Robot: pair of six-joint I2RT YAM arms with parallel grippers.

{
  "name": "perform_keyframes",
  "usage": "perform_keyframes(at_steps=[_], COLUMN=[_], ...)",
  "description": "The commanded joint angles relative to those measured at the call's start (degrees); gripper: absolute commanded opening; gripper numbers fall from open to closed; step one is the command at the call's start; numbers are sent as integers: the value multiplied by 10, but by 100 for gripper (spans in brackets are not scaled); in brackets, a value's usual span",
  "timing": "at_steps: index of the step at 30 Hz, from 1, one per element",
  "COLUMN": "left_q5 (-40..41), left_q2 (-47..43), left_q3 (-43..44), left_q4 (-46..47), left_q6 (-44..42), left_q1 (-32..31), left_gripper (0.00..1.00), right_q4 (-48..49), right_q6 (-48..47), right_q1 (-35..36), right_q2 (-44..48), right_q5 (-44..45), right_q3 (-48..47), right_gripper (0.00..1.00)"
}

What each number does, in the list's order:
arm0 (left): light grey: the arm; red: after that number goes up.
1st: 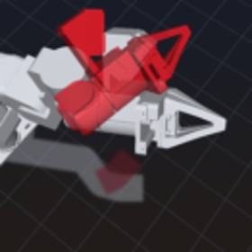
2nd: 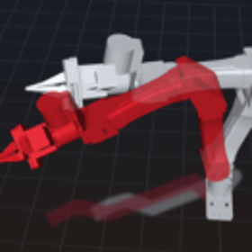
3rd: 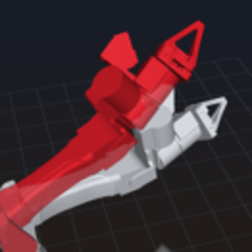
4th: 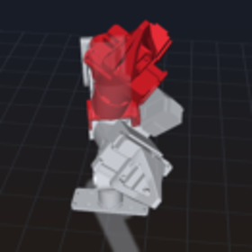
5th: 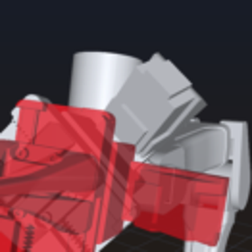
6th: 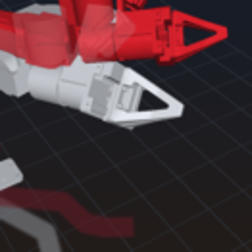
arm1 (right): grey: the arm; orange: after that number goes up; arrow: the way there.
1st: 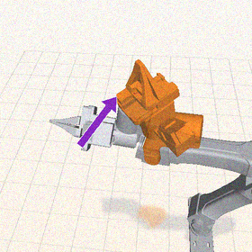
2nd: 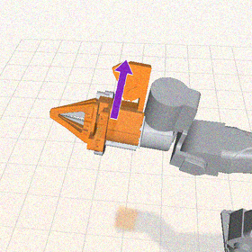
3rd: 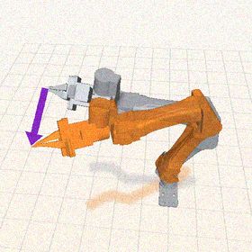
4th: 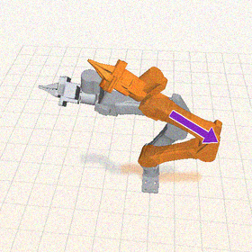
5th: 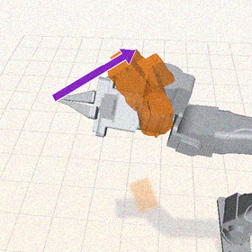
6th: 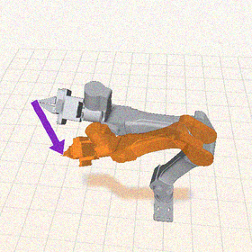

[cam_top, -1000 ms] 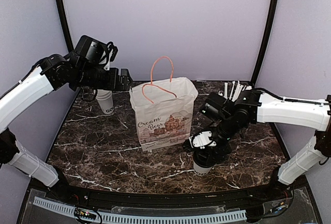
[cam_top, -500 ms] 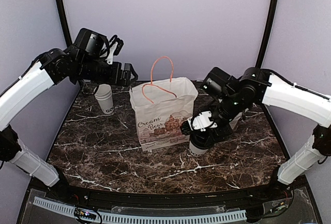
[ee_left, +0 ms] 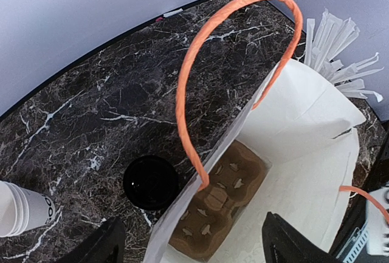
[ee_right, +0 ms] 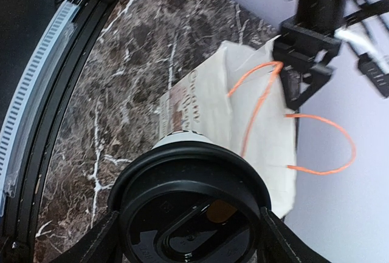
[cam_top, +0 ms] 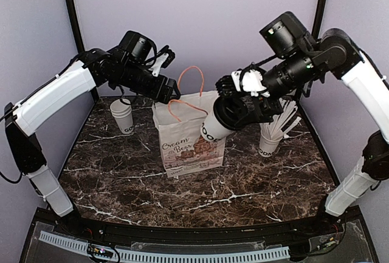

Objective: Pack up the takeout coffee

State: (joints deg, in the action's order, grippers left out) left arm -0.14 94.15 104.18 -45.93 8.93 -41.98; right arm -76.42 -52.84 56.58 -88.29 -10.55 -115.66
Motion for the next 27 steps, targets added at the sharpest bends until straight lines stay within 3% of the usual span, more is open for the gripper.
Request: perform_keyframes(at_steps=[1, 6, 16, 23, 27], left_q5=[22, 19, -44, -56, -49], left_q2=[26, 46, 56, 41, 3], left_q3=[56, 71, 60, 56, 53], left_q4=[-48, -53, -43, -48, -47], left_q6=[-60, -83, -86, -86, -103], left_q1=[2, 5, 7, 7, 7], left_gripper=[80, 80, 78, 79, 85], right_q4=[41, 99, 233, 223, 211], right_q6=[48, 63, 72, 65, 49], right_q1=[-4, -14, -59, -54, -37], right_q2=[10, 2, -24, -50, -35], right_q5=[5, 51, 142, 120, 128], right_q3=[-77, -110, -43, 3, 52], right_gripper=[45, 39, 43, 43, 43])
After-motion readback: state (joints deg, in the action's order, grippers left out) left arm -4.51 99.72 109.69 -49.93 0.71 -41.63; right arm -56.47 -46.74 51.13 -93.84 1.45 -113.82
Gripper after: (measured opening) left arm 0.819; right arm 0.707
